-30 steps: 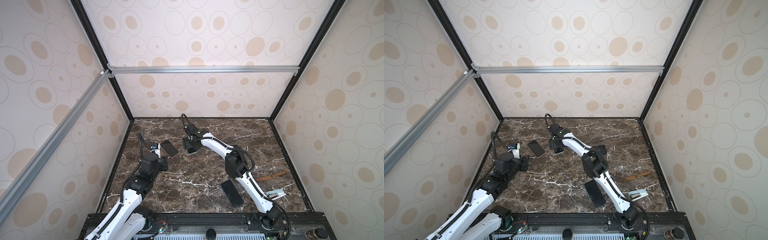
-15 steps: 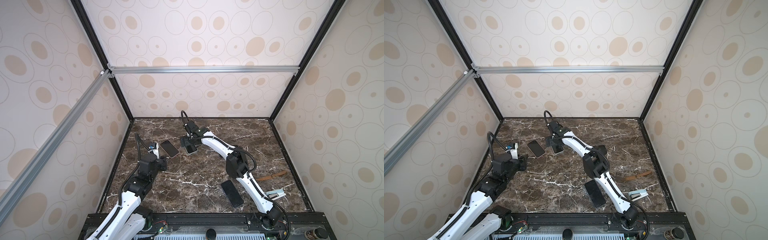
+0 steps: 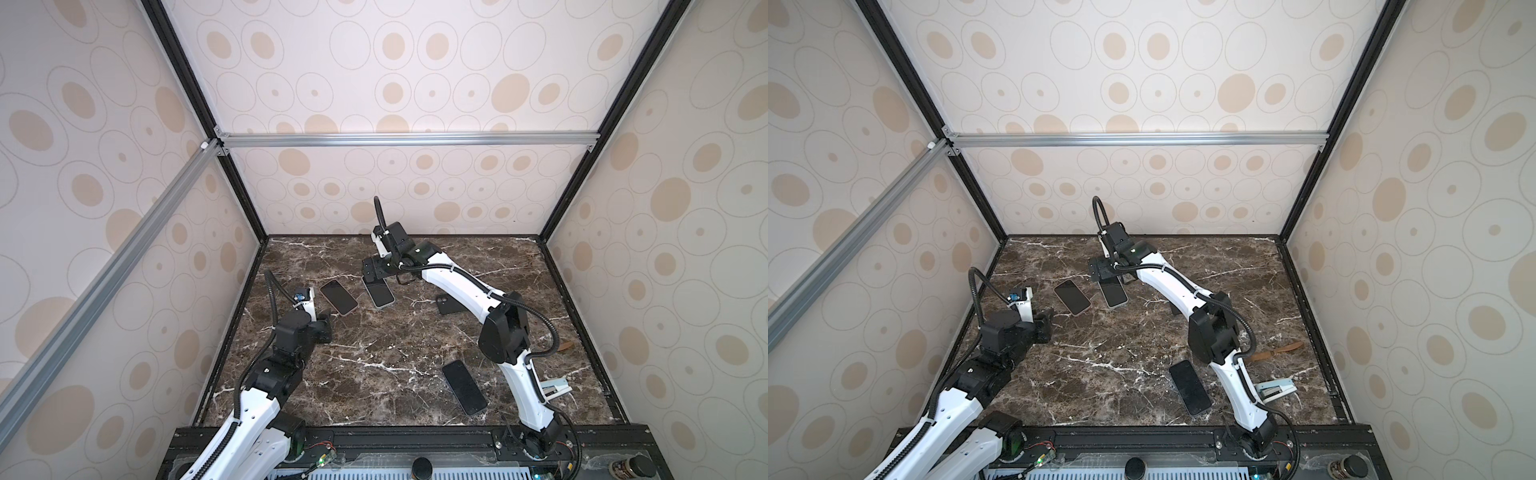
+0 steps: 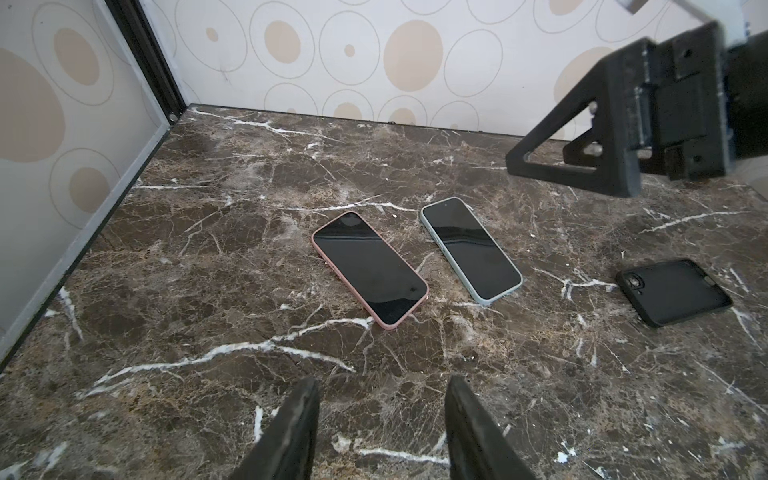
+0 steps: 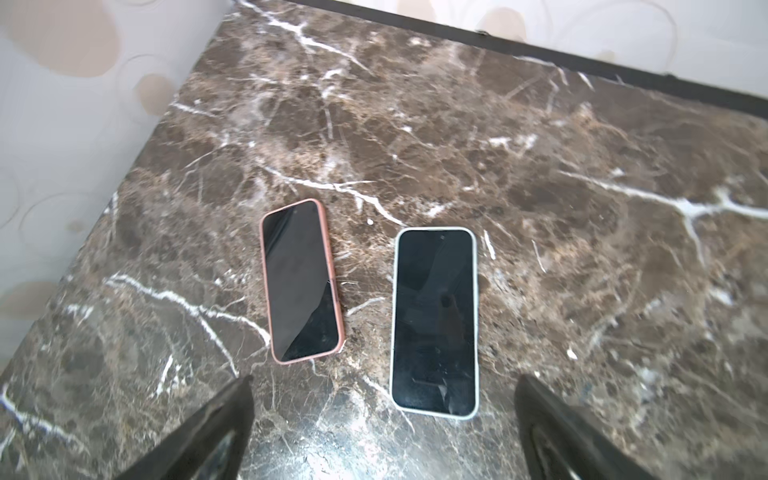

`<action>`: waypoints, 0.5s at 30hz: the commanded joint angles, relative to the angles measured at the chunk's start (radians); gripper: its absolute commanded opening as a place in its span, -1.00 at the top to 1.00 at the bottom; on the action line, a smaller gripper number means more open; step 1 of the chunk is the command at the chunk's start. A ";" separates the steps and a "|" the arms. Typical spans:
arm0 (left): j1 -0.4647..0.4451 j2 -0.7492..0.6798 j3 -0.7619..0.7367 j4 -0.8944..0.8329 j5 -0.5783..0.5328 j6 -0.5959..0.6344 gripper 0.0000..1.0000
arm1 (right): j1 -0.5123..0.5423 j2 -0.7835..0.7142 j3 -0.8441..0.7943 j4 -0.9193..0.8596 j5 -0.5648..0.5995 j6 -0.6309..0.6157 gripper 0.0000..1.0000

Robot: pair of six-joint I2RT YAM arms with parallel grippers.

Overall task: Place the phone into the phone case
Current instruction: 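Open the right gripper and raise it while the left arm shifts back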

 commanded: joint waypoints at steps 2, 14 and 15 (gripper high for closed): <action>0.006 -0.007 -0.019 0.081 0.008 0.024 -0.01 | 0.006 -0.055 -0.107 0.130 -0.066 -0.175 -1.00; 0.008 0.066 -0.028 0.195 0.084 0.084 -0.29 | 0.005 -0.064 -0.178 0.213 -0.091 -0.309 -1.00; 0.008 0.077 -0.029 0.206 0.096 0.090 -0.30 | 0.006 -0.063 -0.182 0.224 -0.088 -0.310 -1.00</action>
